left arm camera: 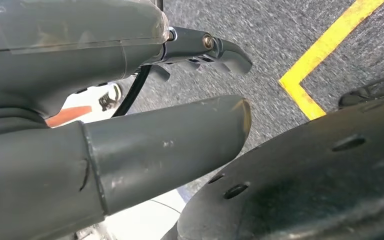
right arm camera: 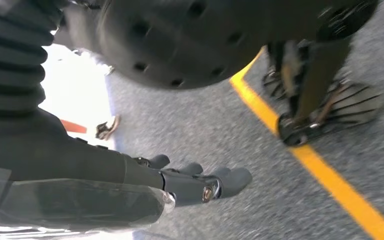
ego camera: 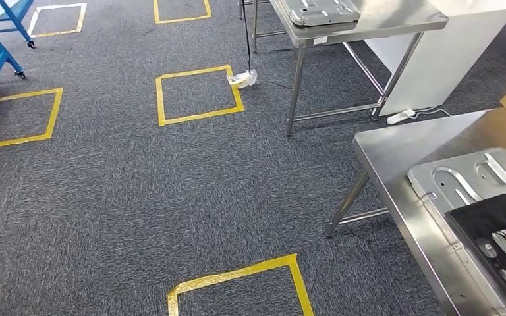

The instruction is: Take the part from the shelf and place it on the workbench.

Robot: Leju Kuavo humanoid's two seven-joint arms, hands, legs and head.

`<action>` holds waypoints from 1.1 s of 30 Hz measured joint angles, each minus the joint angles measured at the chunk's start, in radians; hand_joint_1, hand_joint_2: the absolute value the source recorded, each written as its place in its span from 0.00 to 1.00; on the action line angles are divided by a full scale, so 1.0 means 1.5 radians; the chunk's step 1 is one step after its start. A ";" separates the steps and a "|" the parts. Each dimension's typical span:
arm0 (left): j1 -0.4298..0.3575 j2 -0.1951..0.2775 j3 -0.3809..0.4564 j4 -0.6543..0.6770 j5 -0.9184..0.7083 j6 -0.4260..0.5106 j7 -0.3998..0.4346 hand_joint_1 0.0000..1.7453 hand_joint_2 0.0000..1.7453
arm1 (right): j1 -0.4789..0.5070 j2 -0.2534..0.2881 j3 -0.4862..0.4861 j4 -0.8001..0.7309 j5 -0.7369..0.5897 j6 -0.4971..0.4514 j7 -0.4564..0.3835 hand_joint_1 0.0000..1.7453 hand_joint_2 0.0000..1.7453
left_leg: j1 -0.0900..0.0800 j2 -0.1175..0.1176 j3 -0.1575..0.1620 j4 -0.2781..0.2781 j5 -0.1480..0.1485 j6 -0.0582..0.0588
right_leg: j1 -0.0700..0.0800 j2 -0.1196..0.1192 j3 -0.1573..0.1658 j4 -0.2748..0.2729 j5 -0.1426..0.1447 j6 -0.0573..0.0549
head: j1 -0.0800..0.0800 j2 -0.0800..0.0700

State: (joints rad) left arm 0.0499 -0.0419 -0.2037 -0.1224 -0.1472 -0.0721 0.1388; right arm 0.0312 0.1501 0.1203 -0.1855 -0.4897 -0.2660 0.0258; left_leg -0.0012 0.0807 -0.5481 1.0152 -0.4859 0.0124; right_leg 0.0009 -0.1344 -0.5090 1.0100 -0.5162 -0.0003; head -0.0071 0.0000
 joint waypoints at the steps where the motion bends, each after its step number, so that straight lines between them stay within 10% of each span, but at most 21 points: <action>1: 0.001 -0.001 -0.001 0.000 0.000 0.000 0.000 0.00 0.00 | -0.003 0.001 -0.005 0.001 0.004 0.002 -0.009 0.00 1.00 | 0.000 -0.010 0.000 -0.002 0.002 0.004 | 0.000 -0.007 0.002 -0.001 -0.001 0.004 | 0.000 0.000; 2: 0.002 -0.003 -0.002 0.001 0.000 0.000 0.000 0.00 0.00 | -0.005 0.001 -0.008 0.002 0.010 0.005 -0.020 0.00 1.00 | 0.001 -0.018 0.000 -0.005 0.004 0.008 | -0.002 -0.004 0.004 0.001 -0.005 0.008 | 0.000 0.000; 6: -0.001 -0.006 -0.012 0.001 -0.007 0.004 -0.004 0.00 1.00 | -0.002 -0.003 -0.007 0.009 0.042 0.043 -0.068 0.00 1.00 | 0.003 -0.052 0.001 -0.012 0.013 0.022 | -0.009 0.076 -0.047 0.117 -0.075 0.018 | 0.002 0.000; 9: -0.001 -0.008 -0.021 0.002 -0.010 0.011 -0.007 0.00 1.00 | 0.000 -0.006 -0.002 0.014 0.052 0.059 -0.084 0.00 1.00 | 0.002 -0.083 0.000 -0.010 0.014 0.024 | -0.009 0.089 -0.083 0.179 -0.080 0.019 | 0.002 0.000; 12: 0.000 -0.010 -0.028 0.002 -0.011 0.012 -0.009 0.00 1.00 | 0.000 -0.007 0.000 0.017 0.053 0.062 -0.089 0.00 1.00 | 0.002 -0.114 -0.001 -0.005 0.012 0.021 | -0.011 0.122 -0.037 0.063 -0.009 0.013 | 0.002 0.000; 15: -0.001 -0.011 -0.030 0.003 -0.011 0.013 -0.010 0.00 1.00 | 0.000 -0.008 0.002 0.020 0.054 0.062 -0.086 0.00 1.00 | 0.005 -0.139 -0.009 -0.001 0.013 0.010 | -0.011 0.159 -0.018 0.010 0.005 0.009 | 0.002 0.000; 17: 0.001 -0.012 -0.032 0.004 -0.012 0.016 -0.010 0.00 1.00 | -0.002 -0.008 0.004 0.020 0.057 0.059 -0.078 0.00 1.00 | 0.007 -0.150 -0.013 -0.002 0.014 0.000 | -0.011 0.141 -0.015 0.005 0.008 0.002 | 0.001 0.000; 21: -0.001 -0.012 -0.036 0.005 -0.013 0.023 -0.014 0.00 1.00 | 0.000 -0.010 0.009 0.023 0.063 0.057 -0.060 0.00 1.00 | 0.004 -0.078 -0.059 0.096 -0.045 -0.008 | -0.011 0.098 -0.008 -0.008 0.012 -0.013 | -0.001 0.000; 24: -0.001 -0.012 -0.040 0.006 -0.011 0.026 -0.020 0.00 1.00 | 0.002 -0.013 0.016 0.024 0.070 0.064 -0.058 0.00 1.00 | 0.008 -0.060 -0.099 0.180 -0.072 -0.013 | -0.007 0.063 -0.007 -0.008 0.009 -0.015 | -0.001 0.000; 29: 0.001 -0.012 -0.042 0.009 -0.006 0.030 -0.025 0.00 1.00 | 0.000 -0.017 0.027 0.024 0.075 0.073 -0.061 0.00 1.00 | 0.003 -0.015 -0.004 0.007 0.002 -0.004 | -0.003 0.021 0.004 -0.005 -0.003 -0.003 | -0.001 0.000; 33: 0.005 -0.012 -0.044 0.013 -0.005 0.030 -0.026 0.00 1.00 | -0.006 -0.019 0.033 0.025 0.076 0.075 -0.063 0.00 1.00 | 0.002 -0.033 0.000 -0.007 0.007 0.012 | -0.004 0.015 0.010 -0.001 -0.011 0.010 | 0.000 0.000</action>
State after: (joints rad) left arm 0.0577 -0.0597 -0.2694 -0.1024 -0.1547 -0.0273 0.0999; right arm 0.0225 0.1214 0.1697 -0.1487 -0.3756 -0.1541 -0.0680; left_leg 0.0019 0.0307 -0.5487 1.0043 -0.4759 0.0300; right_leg -0.0049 -0.1115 -0.4947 1.0086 -0.5320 0.0144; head -0.0071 0.0000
